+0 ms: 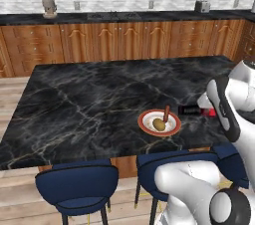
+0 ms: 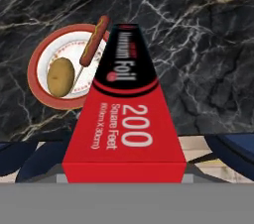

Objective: Retrieve the tupperware and aluminum foil from the cabinet and place them on the dining counter near the plate with hot dog and potato to prepare for storing leftovers.

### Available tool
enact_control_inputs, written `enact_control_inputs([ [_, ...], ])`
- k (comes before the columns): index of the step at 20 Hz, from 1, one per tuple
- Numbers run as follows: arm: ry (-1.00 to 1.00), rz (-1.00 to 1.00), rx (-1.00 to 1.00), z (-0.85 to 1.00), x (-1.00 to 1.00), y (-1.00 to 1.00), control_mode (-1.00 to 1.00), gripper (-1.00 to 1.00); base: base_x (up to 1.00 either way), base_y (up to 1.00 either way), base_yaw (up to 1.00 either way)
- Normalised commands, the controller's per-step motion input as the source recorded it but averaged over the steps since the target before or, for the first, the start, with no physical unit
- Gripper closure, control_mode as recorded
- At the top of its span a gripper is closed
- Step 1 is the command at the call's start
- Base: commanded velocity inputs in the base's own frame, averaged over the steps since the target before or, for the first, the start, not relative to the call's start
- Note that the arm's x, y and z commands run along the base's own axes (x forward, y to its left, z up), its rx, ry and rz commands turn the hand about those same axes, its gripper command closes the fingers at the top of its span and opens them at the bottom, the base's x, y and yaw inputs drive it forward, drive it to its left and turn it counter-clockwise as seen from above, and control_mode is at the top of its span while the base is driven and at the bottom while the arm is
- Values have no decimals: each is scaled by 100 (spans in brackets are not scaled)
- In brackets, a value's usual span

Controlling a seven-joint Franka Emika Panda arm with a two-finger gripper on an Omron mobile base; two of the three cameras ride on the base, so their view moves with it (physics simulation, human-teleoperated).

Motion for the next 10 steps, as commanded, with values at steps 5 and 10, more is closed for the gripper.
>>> enact_control_inputs([
  [5, 0, -1, 0, -45, 29, -32, -100, 100, 0, 0, 0],
  [10, 0, -1, 0, -48, 35, -14, -100, 100, 0, 0, 0],
])
